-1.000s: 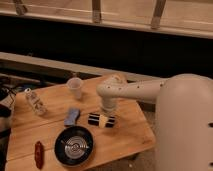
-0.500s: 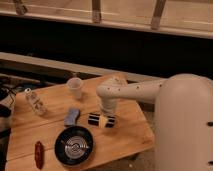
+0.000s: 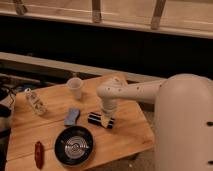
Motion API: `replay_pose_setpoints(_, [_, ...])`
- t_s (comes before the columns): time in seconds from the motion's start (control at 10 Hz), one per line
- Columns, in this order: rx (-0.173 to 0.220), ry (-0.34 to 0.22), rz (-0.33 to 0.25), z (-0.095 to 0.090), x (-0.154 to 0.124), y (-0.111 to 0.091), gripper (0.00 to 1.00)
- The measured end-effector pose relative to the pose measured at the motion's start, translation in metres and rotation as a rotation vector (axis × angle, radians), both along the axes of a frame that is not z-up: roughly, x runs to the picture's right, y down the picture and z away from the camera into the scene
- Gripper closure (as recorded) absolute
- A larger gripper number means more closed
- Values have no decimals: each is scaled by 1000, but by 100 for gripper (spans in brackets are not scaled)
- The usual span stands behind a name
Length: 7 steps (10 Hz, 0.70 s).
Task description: Place the eraser on the white sponge
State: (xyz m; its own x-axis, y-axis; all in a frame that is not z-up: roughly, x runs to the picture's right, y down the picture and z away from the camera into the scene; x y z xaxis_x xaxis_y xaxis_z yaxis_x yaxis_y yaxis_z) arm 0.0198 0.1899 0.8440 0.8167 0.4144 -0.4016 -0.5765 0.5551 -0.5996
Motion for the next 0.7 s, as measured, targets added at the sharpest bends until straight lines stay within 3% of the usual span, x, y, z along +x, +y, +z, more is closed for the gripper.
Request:
replay_pose_setpoints(0.2, [0,-38,-5,6,-10,-2,20])
replay_pose_setpoints(0.5, [-51,-108,-4,21,-31,13,20])
replay_pose_setpoints(0.7, [-45,-106,-9,18,-29,8,20])
